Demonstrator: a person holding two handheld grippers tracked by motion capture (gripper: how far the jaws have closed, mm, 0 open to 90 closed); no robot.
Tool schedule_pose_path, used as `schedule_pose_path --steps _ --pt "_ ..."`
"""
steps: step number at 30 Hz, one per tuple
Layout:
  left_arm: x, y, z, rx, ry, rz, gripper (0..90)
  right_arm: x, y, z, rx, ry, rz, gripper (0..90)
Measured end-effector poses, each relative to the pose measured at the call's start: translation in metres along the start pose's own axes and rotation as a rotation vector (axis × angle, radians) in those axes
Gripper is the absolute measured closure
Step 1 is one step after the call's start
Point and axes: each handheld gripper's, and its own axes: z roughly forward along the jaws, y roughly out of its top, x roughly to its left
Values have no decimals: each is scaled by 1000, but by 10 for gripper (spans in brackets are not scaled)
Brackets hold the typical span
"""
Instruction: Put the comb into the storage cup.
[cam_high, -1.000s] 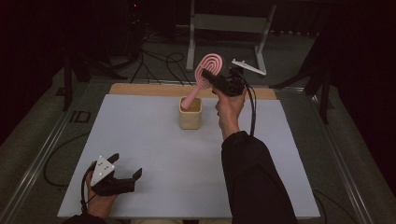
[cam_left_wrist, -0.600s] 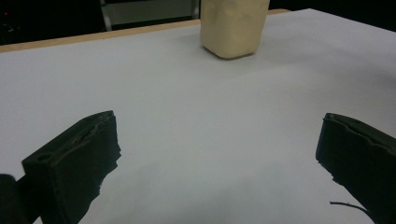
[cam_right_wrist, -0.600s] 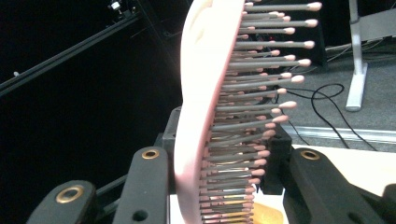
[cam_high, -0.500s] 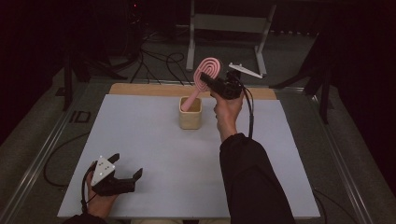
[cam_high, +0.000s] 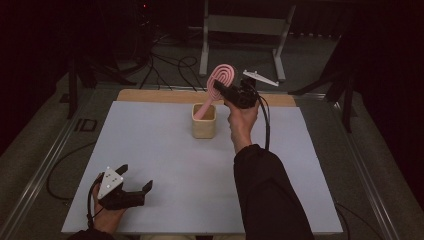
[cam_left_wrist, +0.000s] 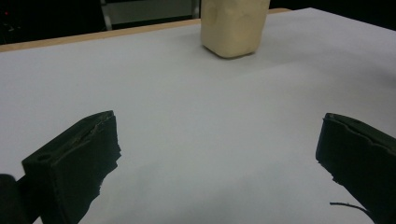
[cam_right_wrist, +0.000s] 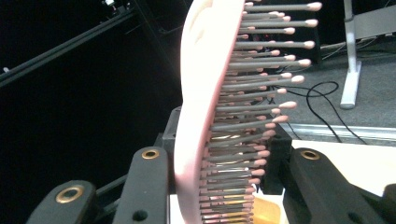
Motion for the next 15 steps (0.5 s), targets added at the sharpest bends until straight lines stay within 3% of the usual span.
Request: schedule_pose_path --steps 15 --pt "0 0 0 -1 -1 0 2 1 -7 6 4 -19 -2 634"
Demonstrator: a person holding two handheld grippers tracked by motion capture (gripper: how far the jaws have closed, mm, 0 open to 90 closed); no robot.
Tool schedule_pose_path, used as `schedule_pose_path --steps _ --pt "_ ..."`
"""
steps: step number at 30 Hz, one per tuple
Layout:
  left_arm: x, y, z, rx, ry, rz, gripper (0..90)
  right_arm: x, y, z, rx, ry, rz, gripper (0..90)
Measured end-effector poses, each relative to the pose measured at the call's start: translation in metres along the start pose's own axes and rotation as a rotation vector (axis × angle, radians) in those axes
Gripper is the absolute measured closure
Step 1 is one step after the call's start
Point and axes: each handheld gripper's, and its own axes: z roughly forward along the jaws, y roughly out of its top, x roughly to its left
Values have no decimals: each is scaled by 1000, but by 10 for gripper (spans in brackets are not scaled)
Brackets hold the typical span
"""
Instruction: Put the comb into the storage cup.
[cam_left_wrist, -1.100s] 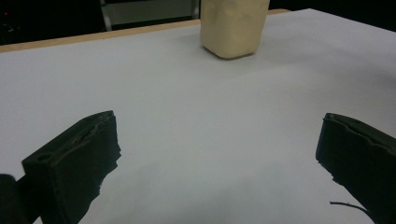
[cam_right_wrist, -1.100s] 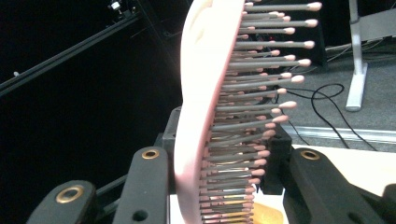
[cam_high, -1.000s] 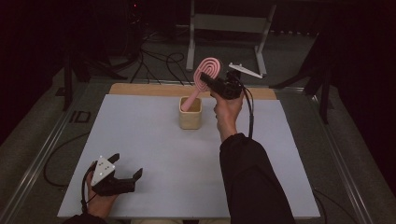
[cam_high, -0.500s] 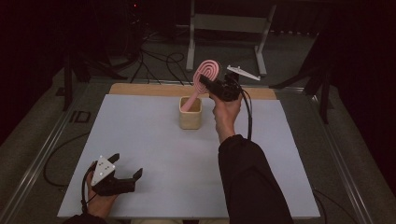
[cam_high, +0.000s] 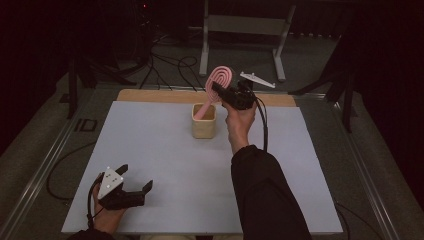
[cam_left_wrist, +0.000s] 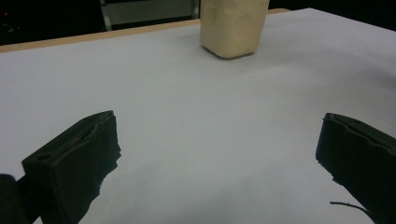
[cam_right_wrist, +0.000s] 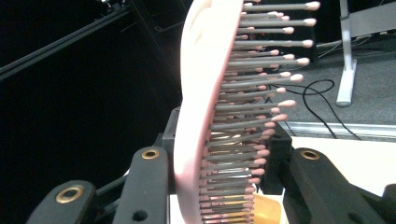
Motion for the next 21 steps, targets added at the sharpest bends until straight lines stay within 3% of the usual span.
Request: schedule_pose_path --steps 21 --pt "0 0 0 2 -1 -1 2 -3 -9 5 19 -15 -3 634"
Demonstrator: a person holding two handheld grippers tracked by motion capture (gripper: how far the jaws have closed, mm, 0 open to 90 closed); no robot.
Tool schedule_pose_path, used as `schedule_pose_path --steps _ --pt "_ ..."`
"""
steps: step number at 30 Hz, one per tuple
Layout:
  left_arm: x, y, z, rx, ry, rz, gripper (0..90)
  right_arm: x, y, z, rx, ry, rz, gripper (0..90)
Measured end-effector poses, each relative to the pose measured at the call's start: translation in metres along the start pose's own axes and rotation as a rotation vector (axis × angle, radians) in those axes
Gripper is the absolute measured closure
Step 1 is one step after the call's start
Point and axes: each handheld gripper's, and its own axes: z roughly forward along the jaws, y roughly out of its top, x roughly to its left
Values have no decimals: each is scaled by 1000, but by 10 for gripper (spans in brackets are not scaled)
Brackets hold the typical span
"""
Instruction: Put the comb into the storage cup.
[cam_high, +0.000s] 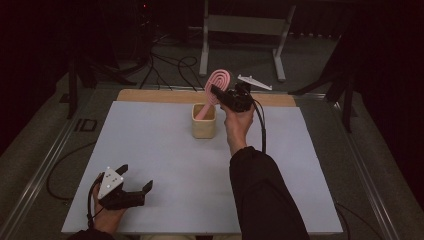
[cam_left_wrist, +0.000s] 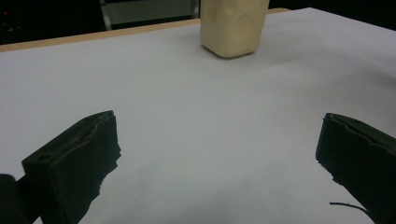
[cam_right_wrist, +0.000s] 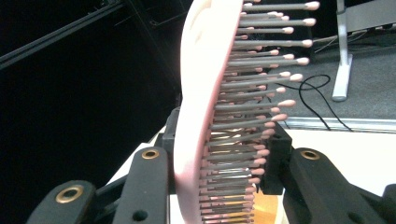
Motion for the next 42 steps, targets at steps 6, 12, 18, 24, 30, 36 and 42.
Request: schedule_pose_path --steps 6,12,18,24,30,36,42 --pt "0 0 0 2 -1 2 2 0 -3 2 9 -1 -2 633" --pt "0 0 1 4 0 4 2 -2 -8 4 19 -8 -1 632" --pt "0 0 1 5 -1 5 2 -1 -12 7 29 -6 -6 629" --pt "0 0 1 5 -1 3 2 -1 -16 8 34 -6 -7 627" --pt "-1 0 1 4 -2 2 2 -2 -19 9 38 -11 -1 626" --pt "-1 0 1 6 -3 4 2 -1 -23 12 46 -13 -4 624" --pt "-1 0 1 6 -2 4 2 -1 -26 14 53 -14 -7 620"
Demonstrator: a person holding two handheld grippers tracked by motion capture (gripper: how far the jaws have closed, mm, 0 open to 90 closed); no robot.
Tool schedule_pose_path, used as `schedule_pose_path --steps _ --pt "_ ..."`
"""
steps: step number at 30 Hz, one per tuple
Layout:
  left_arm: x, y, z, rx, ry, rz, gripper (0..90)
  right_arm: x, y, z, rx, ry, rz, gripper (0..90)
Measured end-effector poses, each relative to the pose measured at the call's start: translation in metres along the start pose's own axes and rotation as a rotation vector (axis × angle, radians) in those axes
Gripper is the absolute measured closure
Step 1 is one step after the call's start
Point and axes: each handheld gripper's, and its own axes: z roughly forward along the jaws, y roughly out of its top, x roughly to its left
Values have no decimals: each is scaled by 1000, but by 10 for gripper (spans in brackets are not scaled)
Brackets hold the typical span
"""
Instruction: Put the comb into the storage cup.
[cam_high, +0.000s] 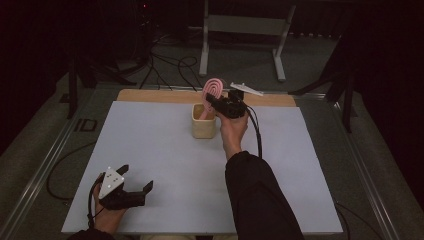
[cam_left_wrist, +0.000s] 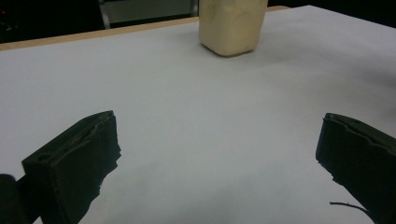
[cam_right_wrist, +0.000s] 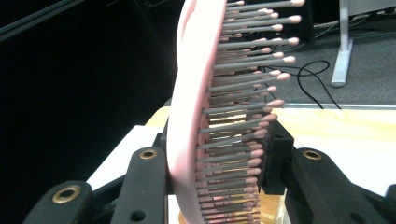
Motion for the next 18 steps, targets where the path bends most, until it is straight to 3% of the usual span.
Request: schedule_pose_path --steps 18 --pt "0 0 1 3 -3 2 2 1 -13 8 38 2 -15 612"
